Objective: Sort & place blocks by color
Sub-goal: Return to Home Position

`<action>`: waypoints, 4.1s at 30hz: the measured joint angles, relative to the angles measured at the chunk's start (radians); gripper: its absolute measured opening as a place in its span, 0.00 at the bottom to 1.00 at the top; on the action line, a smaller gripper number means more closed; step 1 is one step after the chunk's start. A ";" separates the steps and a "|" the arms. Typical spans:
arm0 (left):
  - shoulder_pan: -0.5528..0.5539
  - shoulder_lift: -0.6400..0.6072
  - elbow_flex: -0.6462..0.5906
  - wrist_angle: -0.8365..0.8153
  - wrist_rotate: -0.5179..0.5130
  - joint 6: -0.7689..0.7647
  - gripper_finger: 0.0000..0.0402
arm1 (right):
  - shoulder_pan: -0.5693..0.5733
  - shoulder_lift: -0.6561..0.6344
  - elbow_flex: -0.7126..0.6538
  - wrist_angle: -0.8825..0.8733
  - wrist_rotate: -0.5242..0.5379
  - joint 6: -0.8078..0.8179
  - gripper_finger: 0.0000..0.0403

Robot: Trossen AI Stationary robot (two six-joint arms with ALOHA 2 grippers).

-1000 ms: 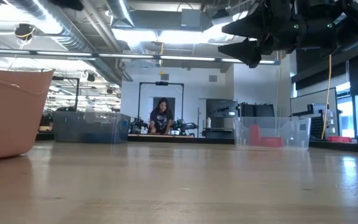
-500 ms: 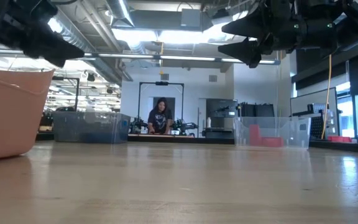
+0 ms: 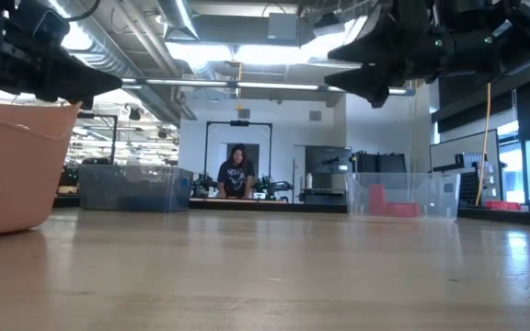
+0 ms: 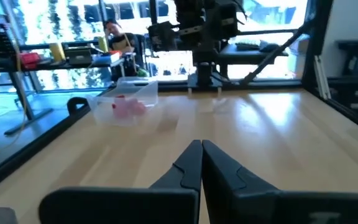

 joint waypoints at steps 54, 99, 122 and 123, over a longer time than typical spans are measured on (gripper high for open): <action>0.072 -0.003 -0.001 -0.008 0.039 0.046 0.01 | 0.157 -1.213 -0.411 -0.681 0.112 -0.058 0.00; 0.072 -0.003 -0.001 -0.006 0.039 0.046 0.03 | 0.178 -1.210 -0.411 -0.703 -0.069 0.129 0.05; 0.072 -0.003 -0.001 -0.006 0.039 0.046 0.03 | 0.177 -1.210 -0.411 -0.703 -0.069 0.131 0.05; 0.072 -0.003 -0.001 -0.006 0.039 0.047 0.03 | 0.177 -1.210 -0.411 -0.703 -0.069 0.131 0.05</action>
